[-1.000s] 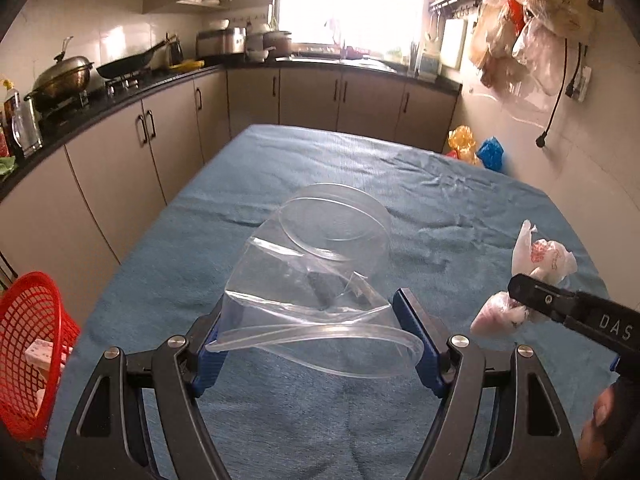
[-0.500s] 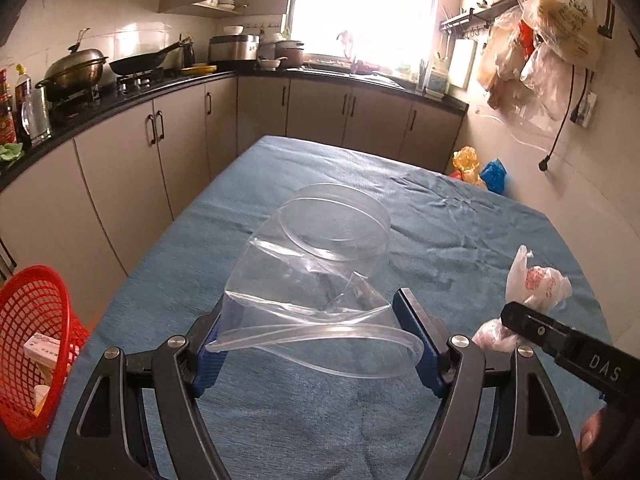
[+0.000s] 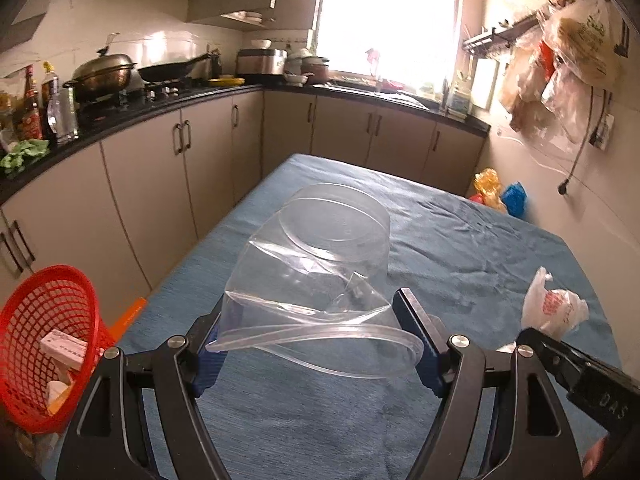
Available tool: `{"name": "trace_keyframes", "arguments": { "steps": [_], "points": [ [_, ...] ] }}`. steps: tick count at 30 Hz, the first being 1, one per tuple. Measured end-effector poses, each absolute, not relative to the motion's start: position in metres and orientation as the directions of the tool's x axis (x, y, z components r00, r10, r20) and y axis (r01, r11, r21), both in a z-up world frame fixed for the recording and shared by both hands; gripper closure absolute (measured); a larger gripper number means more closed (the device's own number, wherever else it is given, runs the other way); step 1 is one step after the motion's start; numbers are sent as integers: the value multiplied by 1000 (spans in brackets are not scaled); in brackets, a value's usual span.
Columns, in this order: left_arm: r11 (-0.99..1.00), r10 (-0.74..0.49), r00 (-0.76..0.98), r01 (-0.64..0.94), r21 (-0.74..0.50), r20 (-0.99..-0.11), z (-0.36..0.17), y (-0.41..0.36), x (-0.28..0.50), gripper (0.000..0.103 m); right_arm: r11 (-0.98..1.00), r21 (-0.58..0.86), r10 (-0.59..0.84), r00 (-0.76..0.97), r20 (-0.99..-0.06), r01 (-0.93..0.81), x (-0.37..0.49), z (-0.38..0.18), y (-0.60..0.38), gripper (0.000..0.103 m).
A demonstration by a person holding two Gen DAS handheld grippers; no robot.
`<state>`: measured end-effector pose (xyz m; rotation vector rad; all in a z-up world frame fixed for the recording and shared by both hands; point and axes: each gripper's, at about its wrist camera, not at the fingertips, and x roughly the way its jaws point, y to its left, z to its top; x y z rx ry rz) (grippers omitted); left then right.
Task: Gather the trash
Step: 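Lift the cup and bag and turn both grippers toward the red basket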
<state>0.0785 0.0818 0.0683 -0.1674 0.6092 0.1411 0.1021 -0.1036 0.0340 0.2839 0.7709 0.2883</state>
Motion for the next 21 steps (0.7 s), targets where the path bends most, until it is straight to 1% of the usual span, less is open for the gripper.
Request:
{"name": "trace_keyframes", "arguments": {
  "steps": [5,21],
  "points": [
    [968,130,818,-226,-106,-560,72,89,76,27,920,344,373,690,-620,-188,96,38,-95,73],
    [949,208,817,-301,-90,-538,75,104,67,27,906,300,421,695,-583,-298,81,45,-68,73]
  ]
}}
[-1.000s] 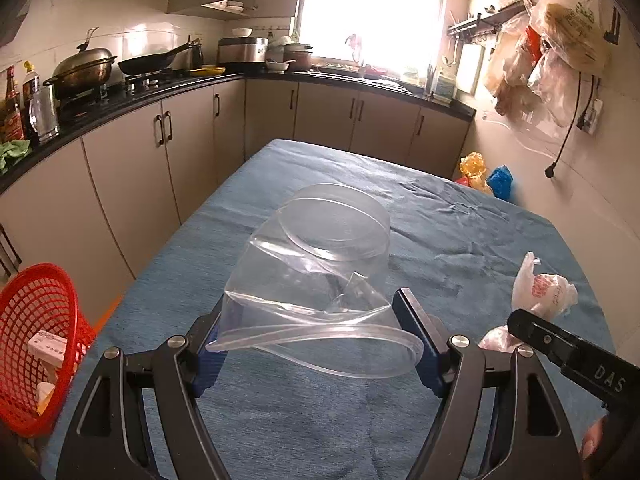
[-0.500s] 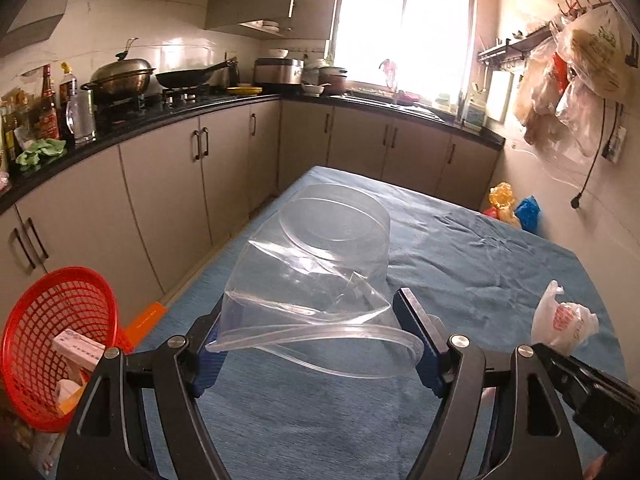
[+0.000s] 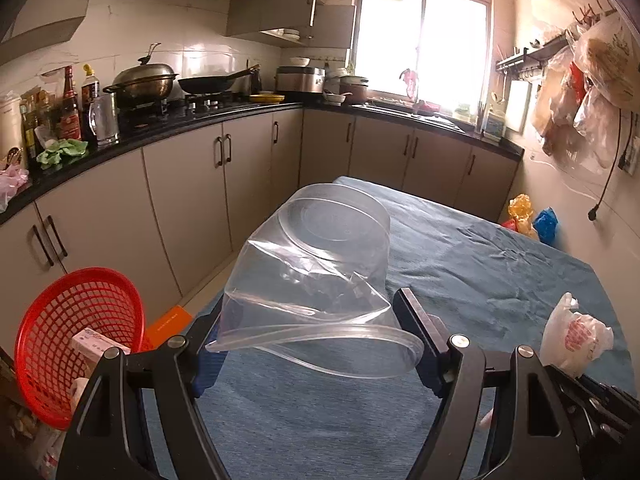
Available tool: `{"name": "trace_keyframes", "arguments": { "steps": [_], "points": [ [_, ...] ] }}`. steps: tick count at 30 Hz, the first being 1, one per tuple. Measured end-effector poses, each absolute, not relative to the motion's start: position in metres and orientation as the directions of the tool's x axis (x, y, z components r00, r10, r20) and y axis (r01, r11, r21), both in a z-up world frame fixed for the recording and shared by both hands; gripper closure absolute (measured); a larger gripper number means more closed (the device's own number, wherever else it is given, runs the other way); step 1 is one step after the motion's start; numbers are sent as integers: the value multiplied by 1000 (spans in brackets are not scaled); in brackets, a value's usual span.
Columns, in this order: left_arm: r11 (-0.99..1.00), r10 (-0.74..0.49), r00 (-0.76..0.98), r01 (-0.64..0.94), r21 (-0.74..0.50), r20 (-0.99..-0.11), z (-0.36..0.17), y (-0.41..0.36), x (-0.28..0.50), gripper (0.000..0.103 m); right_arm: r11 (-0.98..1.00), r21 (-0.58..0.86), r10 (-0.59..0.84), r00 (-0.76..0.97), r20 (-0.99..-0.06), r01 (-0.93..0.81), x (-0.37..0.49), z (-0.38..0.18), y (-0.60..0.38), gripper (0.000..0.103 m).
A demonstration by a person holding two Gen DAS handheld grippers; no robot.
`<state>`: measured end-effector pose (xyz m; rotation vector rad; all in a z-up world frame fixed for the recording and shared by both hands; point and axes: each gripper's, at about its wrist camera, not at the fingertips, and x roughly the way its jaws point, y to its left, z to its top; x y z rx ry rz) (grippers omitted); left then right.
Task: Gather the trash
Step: 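Lift the cup and bag and turn both grippers toward the red basket, then lower both items into the red basket and open both grippers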
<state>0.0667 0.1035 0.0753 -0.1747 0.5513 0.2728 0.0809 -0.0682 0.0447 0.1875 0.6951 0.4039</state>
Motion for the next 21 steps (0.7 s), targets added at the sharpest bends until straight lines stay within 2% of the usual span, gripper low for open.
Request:
{"name": "trace_keyframes", "arguments": {
  "steps": [21],
  "points": [
    [940,252,815,-334,-68,-522,89,119,26,27,878,280,479,686,-548,-389,70,51,-53,73]
  ]
}}
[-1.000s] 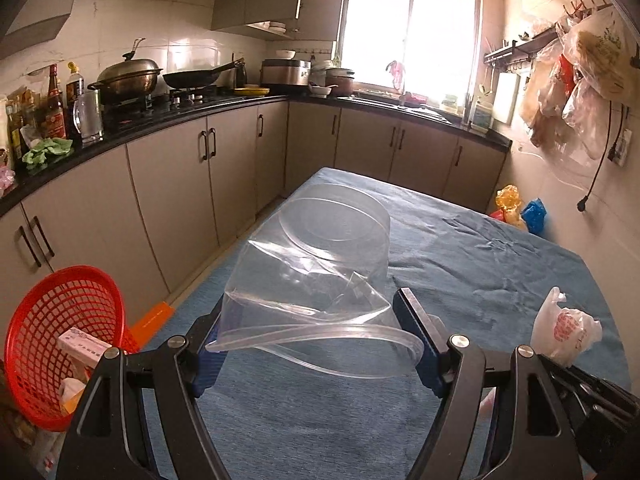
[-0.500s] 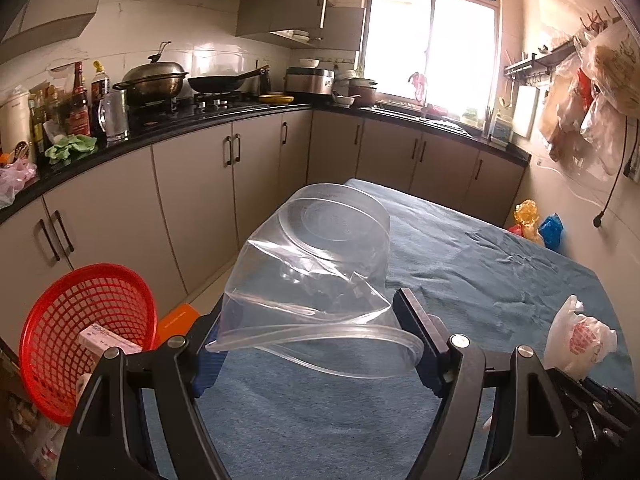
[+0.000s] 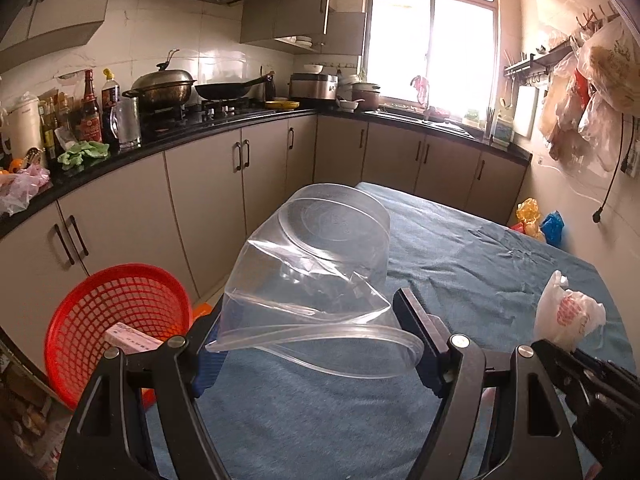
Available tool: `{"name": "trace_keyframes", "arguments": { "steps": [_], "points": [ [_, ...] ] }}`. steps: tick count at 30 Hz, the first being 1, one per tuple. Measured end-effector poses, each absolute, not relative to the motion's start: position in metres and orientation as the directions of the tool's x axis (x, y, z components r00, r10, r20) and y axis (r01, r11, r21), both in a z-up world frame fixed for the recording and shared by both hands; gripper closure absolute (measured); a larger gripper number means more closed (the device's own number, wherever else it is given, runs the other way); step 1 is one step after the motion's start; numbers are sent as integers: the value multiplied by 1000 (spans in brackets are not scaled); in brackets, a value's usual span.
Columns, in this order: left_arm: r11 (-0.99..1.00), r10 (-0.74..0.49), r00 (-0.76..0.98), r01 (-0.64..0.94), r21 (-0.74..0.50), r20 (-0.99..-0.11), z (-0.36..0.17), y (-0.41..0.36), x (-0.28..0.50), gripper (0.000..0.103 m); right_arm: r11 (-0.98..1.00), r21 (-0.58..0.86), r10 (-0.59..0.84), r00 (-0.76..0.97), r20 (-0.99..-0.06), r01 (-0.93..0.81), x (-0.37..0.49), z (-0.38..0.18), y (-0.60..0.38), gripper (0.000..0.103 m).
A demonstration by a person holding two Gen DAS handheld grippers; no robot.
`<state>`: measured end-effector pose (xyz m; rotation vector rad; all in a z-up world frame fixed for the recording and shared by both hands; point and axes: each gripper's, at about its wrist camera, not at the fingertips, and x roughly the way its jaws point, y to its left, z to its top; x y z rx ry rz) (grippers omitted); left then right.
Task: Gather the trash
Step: 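Lower both items into the red basket and open both grippers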
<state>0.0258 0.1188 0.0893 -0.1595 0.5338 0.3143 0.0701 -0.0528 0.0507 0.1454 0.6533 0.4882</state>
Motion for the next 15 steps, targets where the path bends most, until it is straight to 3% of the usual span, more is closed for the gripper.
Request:
{"name": "trace_keyframes", "arguments": {
  "steps": [15],
  "points": [
    [909,321,810,-410,-82,-491,109,174,-25,27,833,306,551,641,-535,-460,57,60,-25,73]
  ]
}}
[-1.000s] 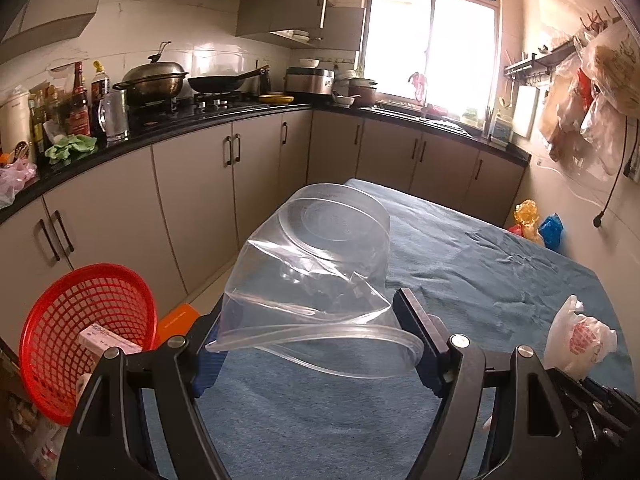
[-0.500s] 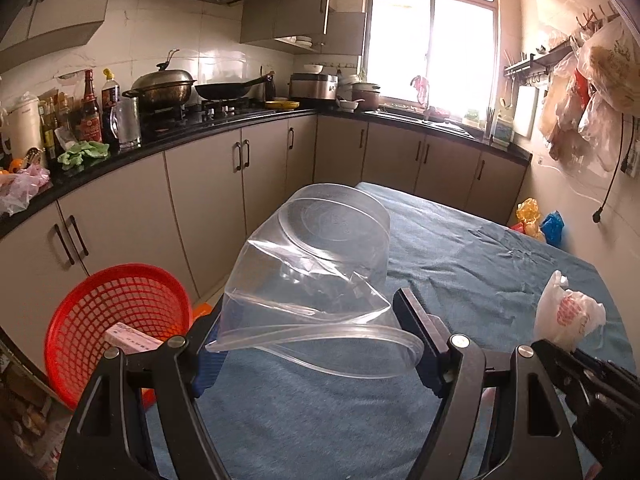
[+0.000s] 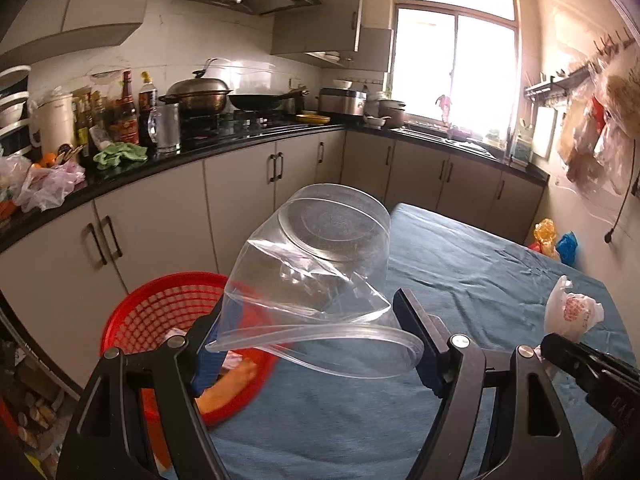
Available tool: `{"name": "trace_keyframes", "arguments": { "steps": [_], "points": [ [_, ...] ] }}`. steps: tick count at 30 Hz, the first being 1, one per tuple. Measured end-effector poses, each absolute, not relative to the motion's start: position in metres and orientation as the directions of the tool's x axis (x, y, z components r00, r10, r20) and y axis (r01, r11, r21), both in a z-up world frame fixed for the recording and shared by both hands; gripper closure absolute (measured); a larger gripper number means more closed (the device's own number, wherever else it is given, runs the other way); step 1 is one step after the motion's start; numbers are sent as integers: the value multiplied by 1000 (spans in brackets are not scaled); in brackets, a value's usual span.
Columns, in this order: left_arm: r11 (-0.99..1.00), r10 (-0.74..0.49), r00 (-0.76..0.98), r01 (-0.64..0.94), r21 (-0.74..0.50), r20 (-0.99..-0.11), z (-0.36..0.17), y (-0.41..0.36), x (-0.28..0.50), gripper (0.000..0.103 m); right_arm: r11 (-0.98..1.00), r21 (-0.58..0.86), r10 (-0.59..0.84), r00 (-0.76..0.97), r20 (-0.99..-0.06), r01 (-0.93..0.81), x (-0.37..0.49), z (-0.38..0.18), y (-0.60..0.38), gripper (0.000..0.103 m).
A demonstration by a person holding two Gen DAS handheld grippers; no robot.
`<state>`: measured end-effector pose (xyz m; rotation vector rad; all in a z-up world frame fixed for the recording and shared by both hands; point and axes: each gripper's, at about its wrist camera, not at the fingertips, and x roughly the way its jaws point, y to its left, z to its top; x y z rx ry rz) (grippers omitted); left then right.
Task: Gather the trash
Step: 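Lower both items into the red basket and open both grippers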
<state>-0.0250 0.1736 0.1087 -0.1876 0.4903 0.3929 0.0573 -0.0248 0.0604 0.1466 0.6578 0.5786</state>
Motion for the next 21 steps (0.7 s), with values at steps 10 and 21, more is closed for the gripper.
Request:
{"name": "trace_keyframes", "arguments": {
  "steps": [10,21],
  "points": [
    [883,343,790,-456,-113,-509,103,214,-44,27,795,297,596,591,-543,-528,43,67,25,73],
    [842,363,761,-514,-160,-538,90,265,-61,27,758,262,621,536,-572,-598,34,68,82,73]
  ]
}}
